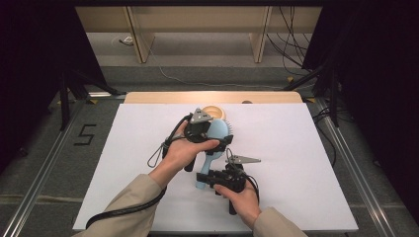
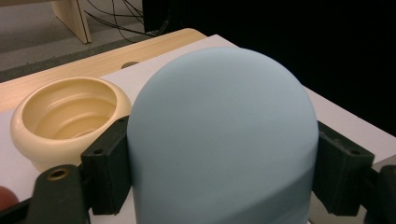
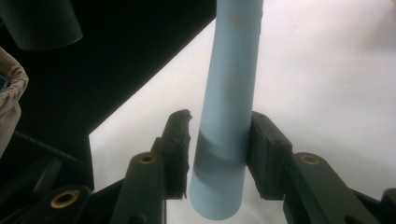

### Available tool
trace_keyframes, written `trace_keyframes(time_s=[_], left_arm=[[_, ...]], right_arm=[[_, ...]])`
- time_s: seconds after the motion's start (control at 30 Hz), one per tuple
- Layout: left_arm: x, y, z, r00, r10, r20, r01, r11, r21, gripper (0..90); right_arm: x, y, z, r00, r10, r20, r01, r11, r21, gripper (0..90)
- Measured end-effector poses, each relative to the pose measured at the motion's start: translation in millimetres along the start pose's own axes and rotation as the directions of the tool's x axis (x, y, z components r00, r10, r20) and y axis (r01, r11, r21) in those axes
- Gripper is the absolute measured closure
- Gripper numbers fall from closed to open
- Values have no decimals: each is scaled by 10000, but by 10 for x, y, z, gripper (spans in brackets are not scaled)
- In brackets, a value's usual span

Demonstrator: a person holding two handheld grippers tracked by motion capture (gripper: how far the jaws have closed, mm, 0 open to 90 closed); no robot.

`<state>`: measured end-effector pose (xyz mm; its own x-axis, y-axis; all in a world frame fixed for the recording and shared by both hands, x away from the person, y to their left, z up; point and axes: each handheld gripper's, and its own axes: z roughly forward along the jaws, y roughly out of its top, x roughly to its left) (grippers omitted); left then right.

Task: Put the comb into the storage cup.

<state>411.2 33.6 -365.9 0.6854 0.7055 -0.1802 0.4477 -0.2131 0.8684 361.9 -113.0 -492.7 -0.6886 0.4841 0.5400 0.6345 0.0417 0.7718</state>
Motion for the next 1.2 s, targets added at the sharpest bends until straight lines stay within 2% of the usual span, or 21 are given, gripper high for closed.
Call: trace_keyframes(time_s=[0.27, 0.6, 0.8, 1.03, 1.2], left_arm=[[7, 9, -18, 10000, 68, -55, -68, 10000, -65, 196], [34, 14, -34, 9997, 68, -224, -73, 9997, -216, 196], [61, 24, -55, 9991, 74, -421, -87, 9995, -305, 196], [106, 47, -92, 9978, 46, -654, -76, 9989, -469, 196], [146, 55, -112, 9965, 0, -830, -49, 9983, -587, 196]], right_arm=[[2, 11, -2, 9998, 0, 196, 0, 10000, 6, 517], [18, 55, -24, 9950, -624, 780, 638, 9978, -163, 311], [22, 73, -30, 9912, -998, 865, 1020, 9946, -203, 223], [26, 98, -67, 9866, -1313, 968, 1334, 9909, -157, 187], [2, 115, -114, 9801, -1600, 1171, 1623, 9867, -105, 180]])
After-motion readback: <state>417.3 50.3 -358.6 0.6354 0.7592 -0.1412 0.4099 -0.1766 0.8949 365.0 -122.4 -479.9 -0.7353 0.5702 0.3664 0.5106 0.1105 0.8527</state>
